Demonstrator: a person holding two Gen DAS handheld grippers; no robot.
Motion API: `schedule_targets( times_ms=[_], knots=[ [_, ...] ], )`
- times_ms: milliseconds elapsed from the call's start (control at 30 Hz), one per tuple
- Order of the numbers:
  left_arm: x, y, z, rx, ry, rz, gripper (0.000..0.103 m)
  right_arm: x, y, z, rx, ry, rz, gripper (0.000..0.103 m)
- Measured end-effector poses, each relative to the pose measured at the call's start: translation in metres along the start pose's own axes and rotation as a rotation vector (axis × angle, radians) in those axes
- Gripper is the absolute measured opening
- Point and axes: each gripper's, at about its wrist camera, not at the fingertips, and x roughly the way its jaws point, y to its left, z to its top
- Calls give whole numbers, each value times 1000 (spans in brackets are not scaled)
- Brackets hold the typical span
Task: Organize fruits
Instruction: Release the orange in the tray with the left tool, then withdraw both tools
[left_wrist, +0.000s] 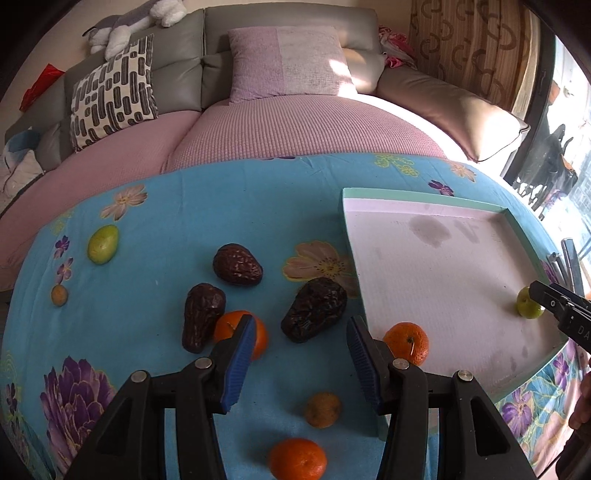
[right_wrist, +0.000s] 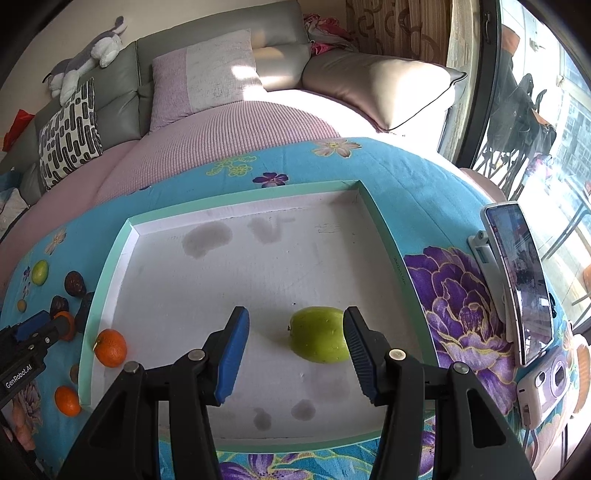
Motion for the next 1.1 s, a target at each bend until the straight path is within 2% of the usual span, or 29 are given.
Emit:
schedule_targets(
  times_ms=[167, 367, 433, 467, 500, 567, 733, 800, 900, 933, 967, 1100],
  knots=[
    [1, 28, -2, -60, 1, 58, 54, -1, 15, -1, -36, -2, 28, 54],
    [1, 46, -4, -97, 6, 90, 54, 0, 23, -1, -53, 1, 42, 54],
    [4, 47, -5, -102, 15, 95, 59, 2, 23, -1, -49, 5, 42, 57],
    [6, 47, -6, -104, 21, 99, 69, 4, 22, -1, -45, 8, 43, 67],
    [9, 47, -5, -106, 30, 106, 82, 5, 21, -1, -41, 11, 45, 71],
    [12, 47, -7, -106, 42, 127, 90, 7, 20, -2, -35, 17, 46, 73],
    [20, 50, -10, -111, 68, 166, 95, 8, 21, -2, -47, 12, 52, 82],
    [21, 52, -10, -114, 69, 186, 103, 8, 23, -2, -59, 10, 51, 82],
    [23, 56, -11, -116, 64, 208, 103, 8, 24, -2, -68, -5, 62, 86],
    [23, 57, -11, -116, 62, 215, 103, 8, 24, -2, -70, -11, 64, 92],
    [23, 58, -11, -114, 58, 223, 103, 7, 25, -3, -72, -18, 62, 95],
    [21, 60, -12, -108, 51, 242, 103, 7, 28, -3, -91, -34, 50, 95]
  ],
)
